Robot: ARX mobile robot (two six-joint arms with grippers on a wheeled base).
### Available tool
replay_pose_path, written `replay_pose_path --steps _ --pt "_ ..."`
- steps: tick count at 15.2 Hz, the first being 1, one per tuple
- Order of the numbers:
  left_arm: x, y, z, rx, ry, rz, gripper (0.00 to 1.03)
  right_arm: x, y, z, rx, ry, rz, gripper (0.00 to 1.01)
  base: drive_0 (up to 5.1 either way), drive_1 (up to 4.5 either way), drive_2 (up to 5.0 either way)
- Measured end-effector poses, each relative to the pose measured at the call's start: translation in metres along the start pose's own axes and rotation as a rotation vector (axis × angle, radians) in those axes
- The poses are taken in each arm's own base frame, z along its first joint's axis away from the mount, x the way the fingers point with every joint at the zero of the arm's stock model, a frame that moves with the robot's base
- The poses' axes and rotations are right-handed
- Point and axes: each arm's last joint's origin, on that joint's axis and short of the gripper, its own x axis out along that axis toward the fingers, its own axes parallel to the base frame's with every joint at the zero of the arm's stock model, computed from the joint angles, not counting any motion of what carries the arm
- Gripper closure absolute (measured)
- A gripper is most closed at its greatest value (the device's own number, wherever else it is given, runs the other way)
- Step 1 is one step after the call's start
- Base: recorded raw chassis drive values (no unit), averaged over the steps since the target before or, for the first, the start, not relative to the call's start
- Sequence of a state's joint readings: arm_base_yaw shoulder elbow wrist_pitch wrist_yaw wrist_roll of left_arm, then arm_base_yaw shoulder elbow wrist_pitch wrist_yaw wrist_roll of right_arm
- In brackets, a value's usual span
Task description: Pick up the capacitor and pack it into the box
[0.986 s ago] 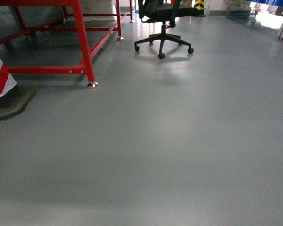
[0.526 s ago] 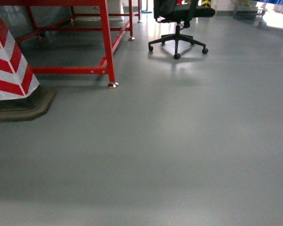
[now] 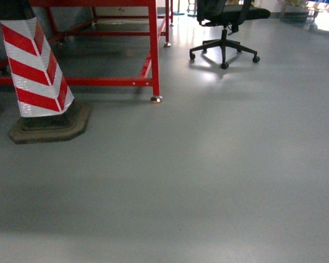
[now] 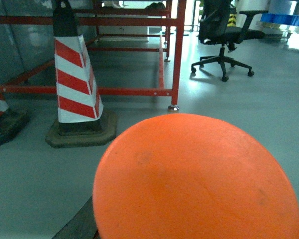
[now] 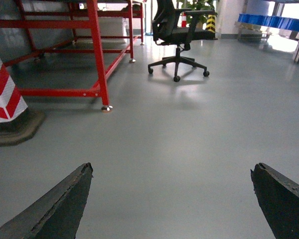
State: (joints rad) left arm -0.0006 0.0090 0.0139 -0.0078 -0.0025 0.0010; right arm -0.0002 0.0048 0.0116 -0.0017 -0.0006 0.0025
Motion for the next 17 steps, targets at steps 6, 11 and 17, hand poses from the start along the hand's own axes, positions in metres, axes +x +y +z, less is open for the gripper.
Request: replay_pose_path --steps 6,11,17 --pt "0.0 -0.0001 0.0002 0.0 -0.002 -0.002 0.59 0.0 0.0 -0.0003 0.0 0.003 -0.002 0.03 -5.0 2.46 2.5" --pt "0.0 0.0 0.0 0.0 0.0 -0.002 0.59 0.0 0.0 0.0 0.0 0.0 0.0 0.03 -5.0 2.46 2.5" --pt "0.0 -0.0001 0.0001 0.0 -0.002 -0.003 0.59 0.0 0.0 -0.0004 0.0 0.004 0.0 0.03 -5.0 2.46 2.5"
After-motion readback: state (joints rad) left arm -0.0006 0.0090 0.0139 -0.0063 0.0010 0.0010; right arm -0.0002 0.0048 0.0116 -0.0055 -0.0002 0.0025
